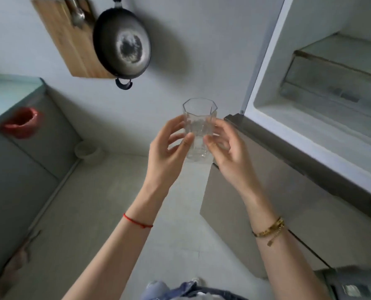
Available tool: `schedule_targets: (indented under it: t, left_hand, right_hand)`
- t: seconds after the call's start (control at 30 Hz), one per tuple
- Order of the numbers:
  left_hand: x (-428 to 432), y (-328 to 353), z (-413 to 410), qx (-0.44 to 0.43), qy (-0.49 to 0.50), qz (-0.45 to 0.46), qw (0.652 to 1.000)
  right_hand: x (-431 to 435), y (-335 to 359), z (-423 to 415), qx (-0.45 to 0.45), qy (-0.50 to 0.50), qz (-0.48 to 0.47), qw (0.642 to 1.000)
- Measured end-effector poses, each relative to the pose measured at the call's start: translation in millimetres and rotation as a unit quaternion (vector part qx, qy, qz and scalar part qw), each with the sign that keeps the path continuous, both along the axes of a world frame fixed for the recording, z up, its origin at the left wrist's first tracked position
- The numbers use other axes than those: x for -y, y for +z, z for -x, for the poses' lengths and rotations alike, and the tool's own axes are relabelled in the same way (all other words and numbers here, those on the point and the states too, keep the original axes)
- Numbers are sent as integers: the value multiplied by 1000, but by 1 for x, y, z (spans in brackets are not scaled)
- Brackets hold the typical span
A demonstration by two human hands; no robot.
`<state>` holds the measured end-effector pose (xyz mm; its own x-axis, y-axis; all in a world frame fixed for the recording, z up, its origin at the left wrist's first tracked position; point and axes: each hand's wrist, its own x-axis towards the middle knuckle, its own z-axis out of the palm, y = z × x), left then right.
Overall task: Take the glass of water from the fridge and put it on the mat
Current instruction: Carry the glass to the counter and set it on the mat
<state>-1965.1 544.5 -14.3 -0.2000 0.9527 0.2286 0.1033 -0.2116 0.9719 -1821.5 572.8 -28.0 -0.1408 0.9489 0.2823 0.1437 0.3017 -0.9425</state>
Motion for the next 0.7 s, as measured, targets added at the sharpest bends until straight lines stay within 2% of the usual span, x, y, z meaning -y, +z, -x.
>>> schedule_targets:
  t: [0.3,0.7]
  left_hand:
    - [76,-14,107,3,181,15,983]
    - [205,-32,228,24,373,7,927]
  right_hand:
    - [28,-13,126,10,181,28,983]
    - [110,-35,289,0,394,48,918]
